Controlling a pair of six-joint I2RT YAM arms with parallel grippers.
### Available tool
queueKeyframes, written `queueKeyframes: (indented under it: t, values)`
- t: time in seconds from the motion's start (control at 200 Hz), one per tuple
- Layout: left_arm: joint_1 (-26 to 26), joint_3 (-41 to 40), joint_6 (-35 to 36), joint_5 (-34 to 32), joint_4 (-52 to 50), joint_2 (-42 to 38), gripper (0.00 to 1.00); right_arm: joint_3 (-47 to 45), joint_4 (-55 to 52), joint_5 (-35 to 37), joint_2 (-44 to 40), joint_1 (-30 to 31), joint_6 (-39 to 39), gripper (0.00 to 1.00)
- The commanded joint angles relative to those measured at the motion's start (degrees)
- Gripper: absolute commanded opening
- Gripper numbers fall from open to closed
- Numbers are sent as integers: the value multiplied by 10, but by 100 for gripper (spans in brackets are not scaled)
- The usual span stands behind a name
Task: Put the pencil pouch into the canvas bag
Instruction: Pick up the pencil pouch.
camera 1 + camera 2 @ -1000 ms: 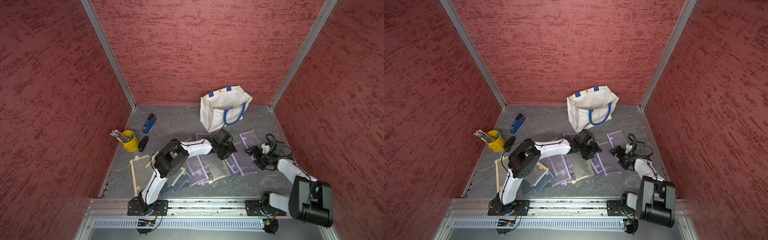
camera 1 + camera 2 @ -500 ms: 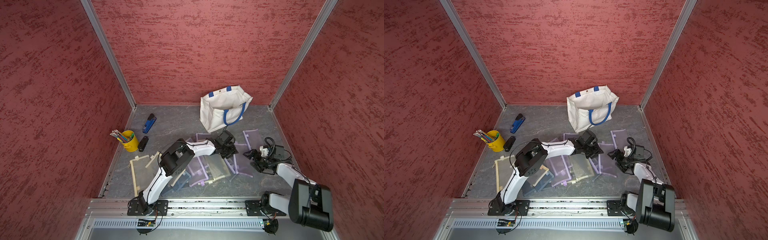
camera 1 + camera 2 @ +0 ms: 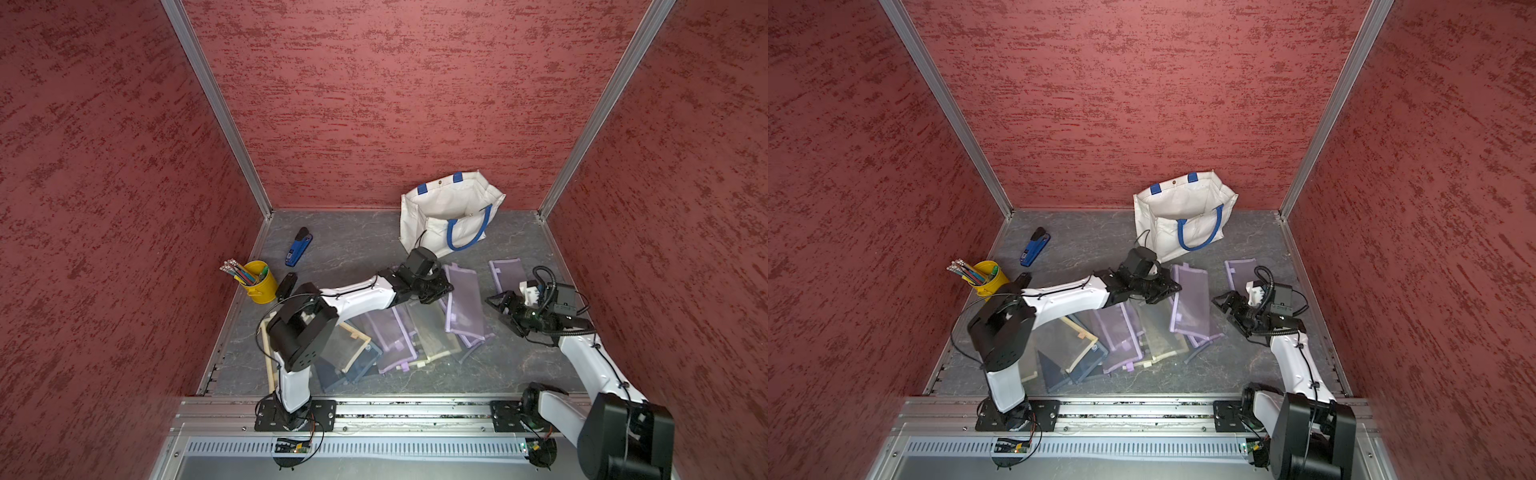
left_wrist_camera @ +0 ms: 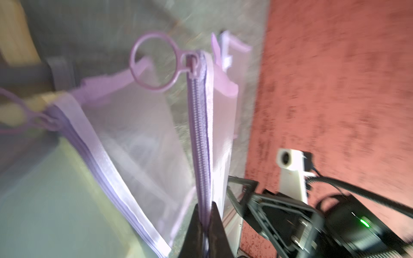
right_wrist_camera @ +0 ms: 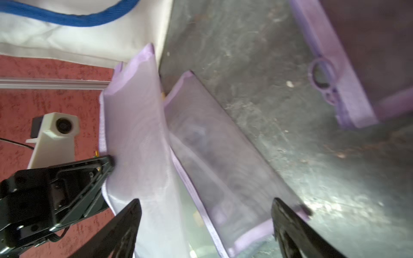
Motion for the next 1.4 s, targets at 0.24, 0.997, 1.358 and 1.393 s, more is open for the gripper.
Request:
queueKeyframes:
  t: [0.24, 0.997, 1.358, 1.393]
  values:
    - [71, -84, 92, -20, -95, -224, 0, 106, 157, -90, -4, 72, 71, 66]
    - [246, -105, 166, 286, 42, -310, 0, 224, 293, -143, 62, 238, 136, 69]
    - [252, -61, 145, 324, 116, -254, 0, 236, 405, -176, 111, 272, 193, 69]
    - [252, -55, 145, 328, 116, -247, 0, 239, 416, -179, 116, 274, 199, 67]
